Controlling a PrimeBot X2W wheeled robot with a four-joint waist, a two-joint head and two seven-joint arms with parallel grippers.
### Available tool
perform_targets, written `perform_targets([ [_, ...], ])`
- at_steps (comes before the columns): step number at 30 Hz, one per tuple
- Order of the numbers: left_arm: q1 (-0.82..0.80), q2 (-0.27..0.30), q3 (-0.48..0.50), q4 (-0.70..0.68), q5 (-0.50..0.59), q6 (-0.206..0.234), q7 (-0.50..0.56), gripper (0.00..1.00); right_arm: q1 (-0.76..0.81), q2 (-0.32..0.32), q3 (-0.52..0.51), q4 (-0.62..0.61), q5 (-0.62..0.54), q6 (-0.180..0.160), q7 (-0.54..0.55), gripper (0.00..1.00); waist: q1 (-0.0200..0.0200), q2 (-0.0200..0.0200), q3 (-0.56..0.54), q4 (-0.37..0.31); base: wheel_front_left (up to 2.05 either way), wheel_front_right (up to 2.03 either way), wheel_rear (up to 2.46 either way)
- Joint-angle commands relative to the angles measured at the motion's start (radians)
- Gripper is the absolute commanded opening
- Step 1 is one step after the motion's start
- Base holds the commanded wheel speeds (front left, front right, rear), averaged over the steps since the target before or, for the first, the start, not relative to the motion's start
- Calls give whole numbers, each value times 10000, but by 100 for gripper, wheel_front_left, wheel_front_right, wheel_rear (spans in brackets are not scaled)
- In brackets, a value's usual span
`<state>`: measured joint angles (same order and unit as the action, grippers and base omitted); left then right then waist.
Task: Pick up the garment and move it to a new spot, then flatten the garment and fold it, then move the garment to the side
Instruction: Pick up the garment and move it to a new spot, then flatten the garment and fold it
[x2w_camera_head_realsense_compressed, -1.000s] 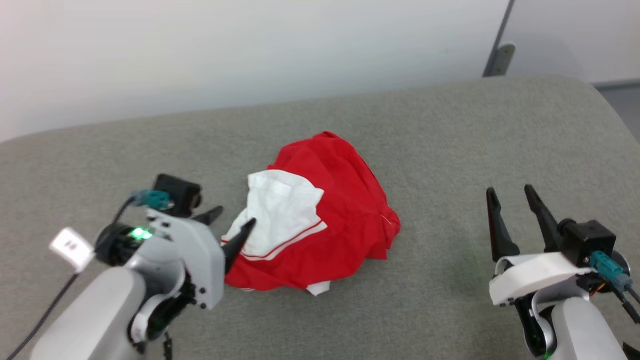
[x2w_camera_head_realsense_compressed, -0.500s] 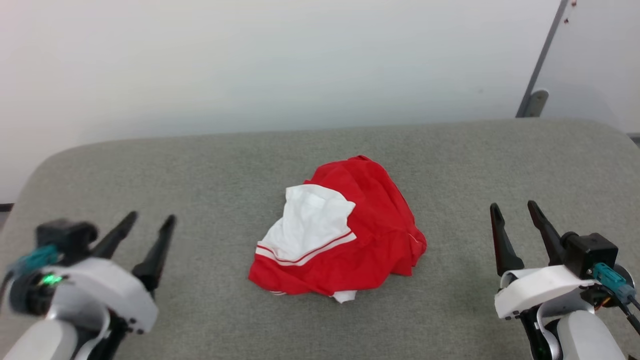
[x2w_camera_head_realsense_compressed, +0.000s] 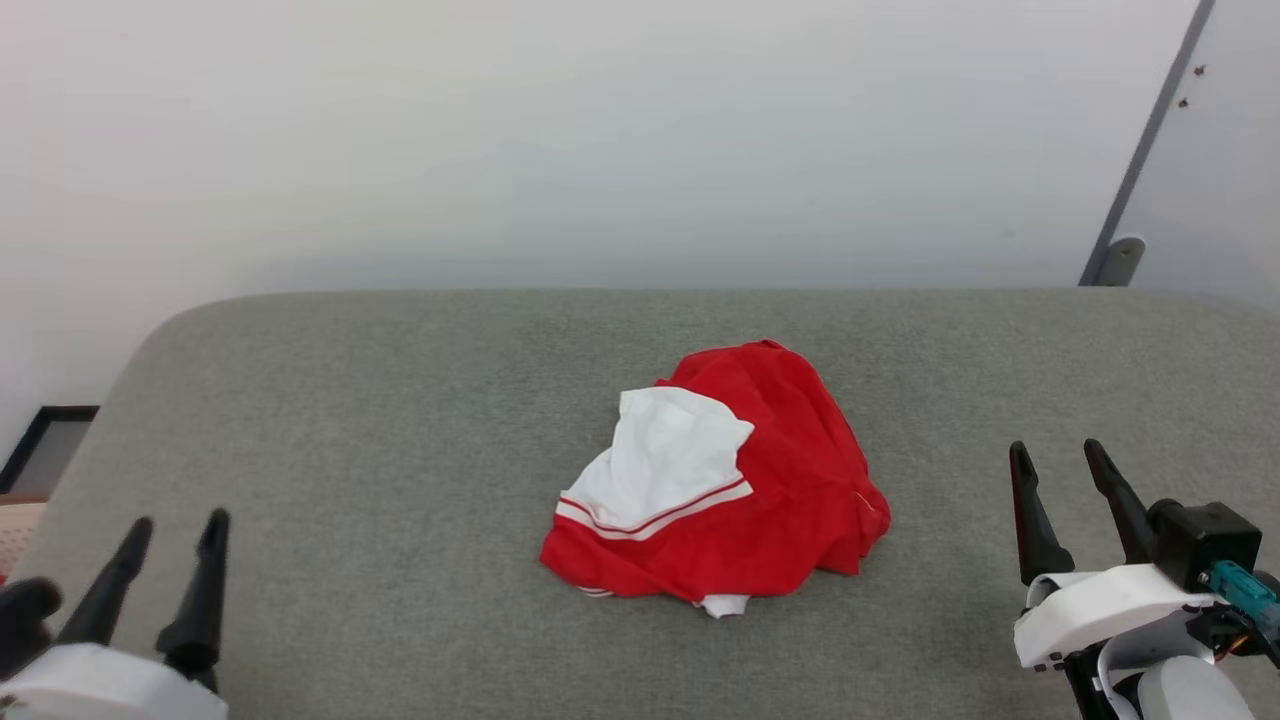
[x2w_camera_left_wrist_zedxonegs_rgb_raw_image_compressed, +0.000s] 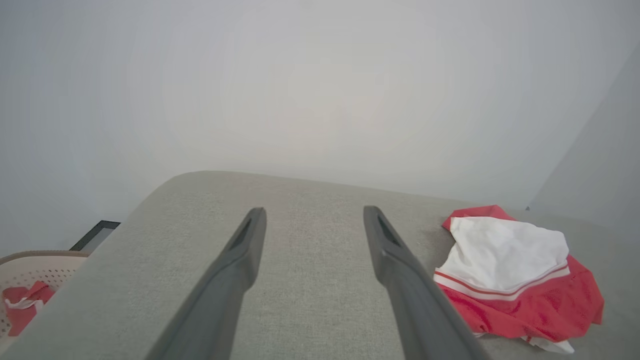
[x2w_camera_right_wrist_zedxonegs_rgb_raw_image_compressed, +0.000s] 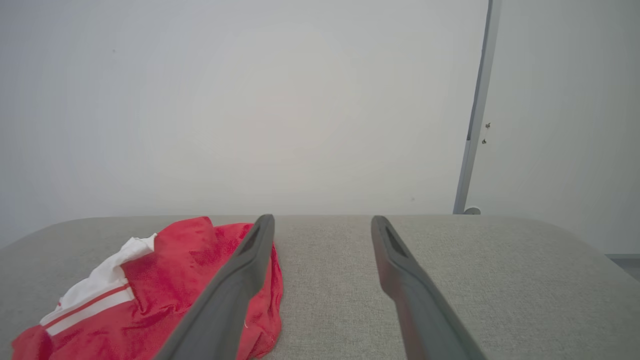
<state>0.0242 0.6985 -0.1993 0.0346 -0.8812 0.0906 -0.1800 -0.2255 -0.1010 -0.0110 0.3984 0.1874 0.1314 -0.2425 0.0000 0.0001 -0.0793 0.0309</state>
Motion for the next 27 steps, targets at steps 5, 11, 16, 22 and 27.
perform_targets([
  [5,536,-73,405,118,-265,-221,-436,100,233,49,-77,-88,59,-14,-22,100,0,-1,-115,206,0,0,0],
  [11,813,-55,509,111,-225,-430,-570,100,349,85,-100,-120,55,-14,15,100,0,-1,-148,337,0,0,0],
  [16,811,-17,526,59,-228,-416,-577,100,378,95,-5,-178,67,-14,76,100,0,-1,-125,425,0,0,0],
  [22,806,-50,672,70,-268,-20,-505,100,262,98,346,-222,215,-14,314,100,0,-1,-11,714,0,0,0],
  [27,989,-170,748,-198,-251,190,-567,100,-68,59,921,-210,412,-14,608,100,0,-1,66,1231,0,0,0],
])
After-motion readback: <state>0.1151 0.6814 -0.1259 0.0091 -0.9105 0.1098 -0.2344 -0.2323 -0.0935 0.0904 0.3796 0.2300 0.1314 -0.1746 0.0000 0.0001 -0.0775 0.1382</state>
